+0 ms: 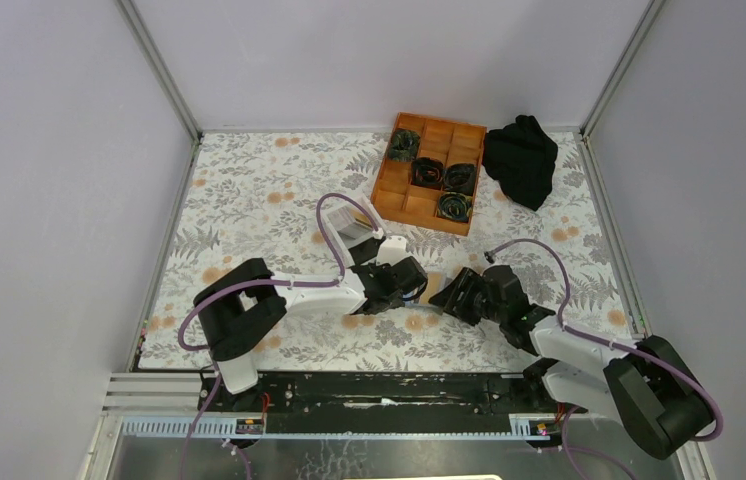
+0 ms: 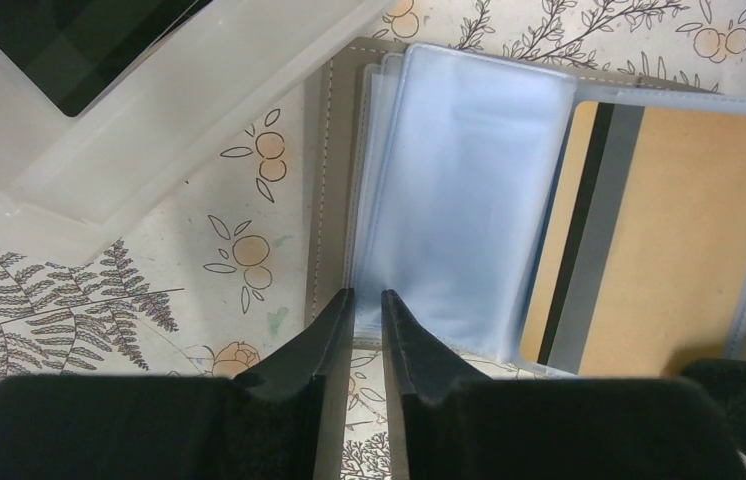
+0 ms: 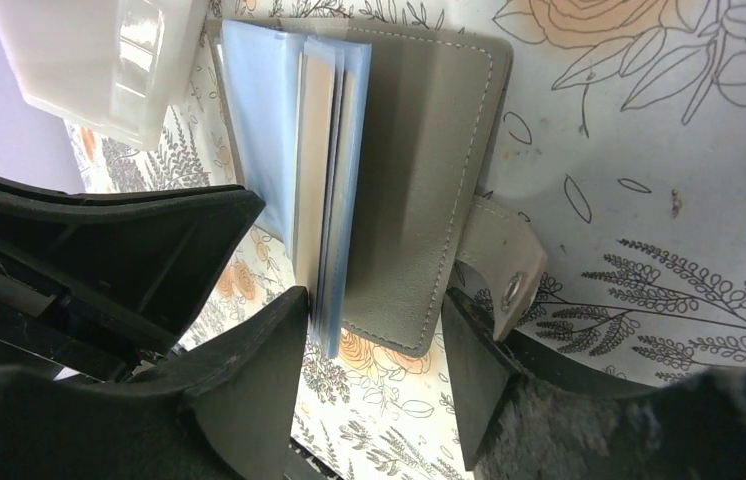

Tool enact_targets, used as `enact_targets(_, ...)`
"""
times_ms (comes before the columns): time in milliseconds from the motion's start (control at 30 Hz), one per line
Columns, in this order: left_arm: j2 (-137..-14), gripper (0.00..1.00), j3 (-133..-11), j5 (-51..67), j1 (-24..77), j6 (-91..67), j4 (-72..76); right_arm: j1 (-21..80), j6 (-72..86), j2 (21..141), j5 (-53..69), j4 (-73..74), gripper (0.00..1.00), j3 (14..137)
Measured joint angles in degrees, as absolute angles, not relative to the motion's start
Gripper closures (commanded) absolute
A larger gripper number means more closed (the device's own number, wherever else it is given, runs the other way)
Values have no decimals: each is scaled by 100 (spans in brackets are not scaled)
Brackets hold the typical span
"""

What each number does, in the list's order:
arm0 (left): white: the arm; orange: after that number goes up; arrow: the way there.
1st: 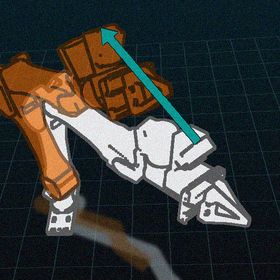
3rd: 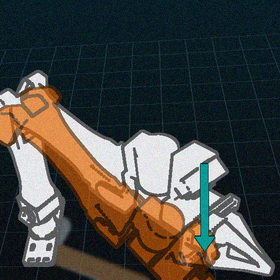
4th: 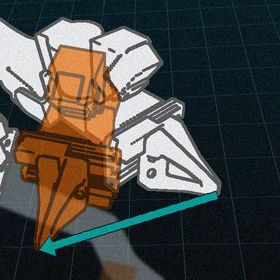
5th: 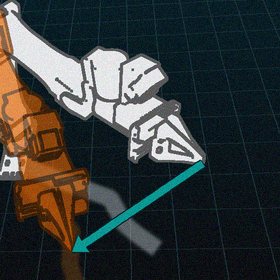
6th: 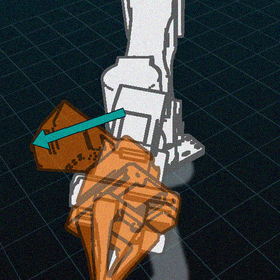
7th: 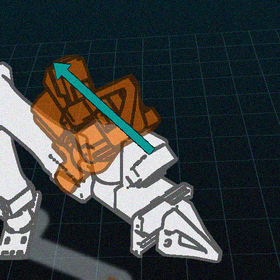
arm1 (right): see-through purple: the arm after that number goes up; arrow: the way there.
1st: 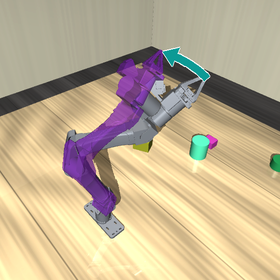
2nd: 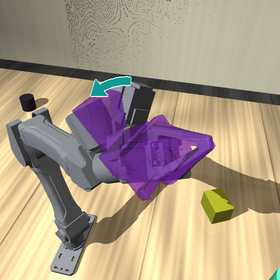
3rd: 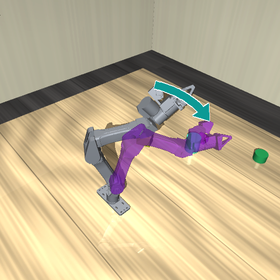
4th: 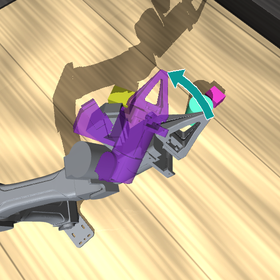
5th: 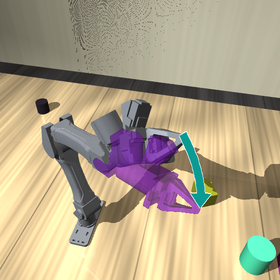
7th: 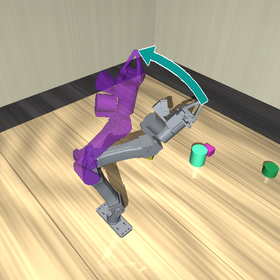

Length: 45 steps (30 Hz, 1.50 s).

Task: Put the credit cards into the card holder
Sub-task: Close the card holder at the center of the board.

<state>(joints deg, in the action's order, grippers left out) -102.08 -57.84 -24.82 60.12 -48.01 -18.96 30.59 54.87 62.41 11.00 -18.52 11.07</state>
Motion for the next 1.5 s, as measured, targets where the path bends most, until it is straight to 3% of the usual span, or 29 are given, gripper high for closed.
enact_targets(1500, -10200, 78, -5743, -2493, 6040, -4803, -1852, 3065, 5769, 6661, 705, -2646, 46, 1310)
